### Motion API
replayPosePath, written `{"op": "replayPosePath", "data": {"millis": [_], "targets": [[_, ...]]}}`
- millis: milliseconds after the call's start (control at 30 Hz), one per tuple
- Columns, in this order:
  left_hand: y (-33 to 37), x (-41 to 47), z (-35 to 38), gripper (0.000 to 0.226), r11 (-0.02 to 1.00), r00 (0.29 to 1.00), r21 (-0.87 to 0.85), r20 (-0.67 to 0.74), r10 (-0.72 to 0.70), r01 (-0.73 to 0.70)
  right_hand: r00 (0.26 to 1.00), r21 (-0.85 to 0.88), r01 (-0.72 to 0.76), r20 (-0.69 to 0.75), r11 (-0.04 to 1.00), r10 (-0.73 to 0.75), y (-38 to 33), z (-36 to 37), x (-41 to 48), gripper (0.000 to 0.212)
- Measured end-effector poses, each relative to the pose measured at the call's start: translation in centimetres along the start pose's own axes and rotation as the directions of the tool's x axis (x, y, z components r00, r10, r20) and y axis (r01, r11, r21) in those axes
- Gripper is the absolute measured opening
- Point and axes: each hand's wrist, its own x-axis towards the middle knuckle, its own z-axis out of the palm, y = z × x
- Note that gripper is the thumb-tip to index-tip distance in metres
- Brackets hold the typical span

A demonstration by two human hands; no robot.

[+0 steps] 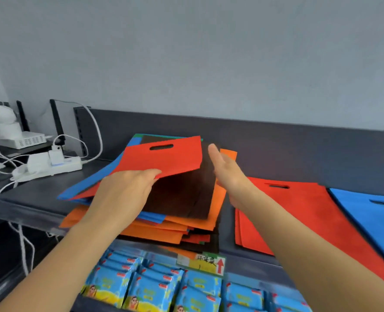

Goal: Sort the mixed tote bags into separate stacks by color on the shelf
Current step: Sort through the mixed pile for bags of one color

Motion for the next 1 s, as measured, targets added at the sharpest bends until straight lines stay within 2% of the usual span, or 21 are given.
{"op": "replayPosePath", "data": {"millis": [33,67,133,167,300,367,433,567,633,733,833,900,1000], "targets": [[1.8,0.7,-0.2,0.032,0.999,0.998,0.009,-0.049,0.050,-0.050,0.994,0.111,-0.110,0.016,0.988,0.109,0.1,-1.8,-0.2,0.054],[3.7,1.4,-0.2,0.033,0.994,0.991,0.026,-0.084,0.107,-0.105,0.981,0.207,-0.184,0.093,0.961,0.168,0.4,-3.6,-0.7,0.046],[7.9,2.4,0.1,0.033,0.975,0.970,0.057,-0.108,0.218,-0.213,0.969,0.244,-0.202,0.192,0.948,0.157,1.3,-7.2,-1.8,0.036],[9.8,2.7,0.8,0.033,0.965,0.960,0.043,-0.100,0.263,-0.260,0.977,0.236,-0.176,0.158,0.956,0.141,2.2,-8.9,-2.2,0.039],[17.2,3.6,4.1,0.029,0.917,0.924,-0.131,0.012,0.382,-0.377,0.974,0.065,-0.150,-0.159,0.987,0.159,5.9,-16.1,-3.7,0.063],[20.5,3.8,5.6,0.033,0.887,0.896,-0.205,0.080,0.436,-0.413,0.959,-0.138,-0.191,-0.237,0.972,0.155,8.3,-19.2,-4.6,0.068],[23.3,3.8,6.6,0.036,0.868,0.868,-0.235,0.143,0.476,-0.437,0.939,-0.330,-0.268,-0.302,0.905,0.168,10.4,-21.5,-5.6,0.070],[26.4,3.3,8.6,0.033,0.883,0.771,-0.248,0.431,0.469,-0.398,0.918,-0.433,-0.364,-0.319,0.824,0.238,13.2,-24.0,-7.3,0.077],[27.0,2.9,9.3,0.037,0.896,0.737,-0.248,0.508,0.445,-0.369,0.920,-0.512,-0.379,-0.299,0.771,0.253,14.5,-24.2,-7.5,0.074],[26.9,2.5,9.5,0.063,0.919,0.713,-0.306,0.584,0.387,-0.249,0.918,-0.634,-0.396,-0.298,0.664,0.263,15.3,-23.9,-7.5,0.069],[26.4,2.6,8.3,0.060,0.912,0.663,-0.377,0.643,0.383,-0.161,0.933,-0.732,-0.359,-0.295,0.578,0.206,14.9,-23.6,-6.9,0.065],[25.8,2.5,7.1,0.056,0.901,0.687,-0.406,0.612,0.392,-0.152,0.957,-0.786,-0.289,-0.259,0.547,0.133,14.1,-22.8,-6.4,0.062],[23.2,2.3,5.2,0.051,0.897,0.818,-0.421,0.462,0.343,-0.138,0.987,-0.778,-0.095,-0.152,0.621,-0.040,12.2,-20.3,-5.1,0.055]]}}
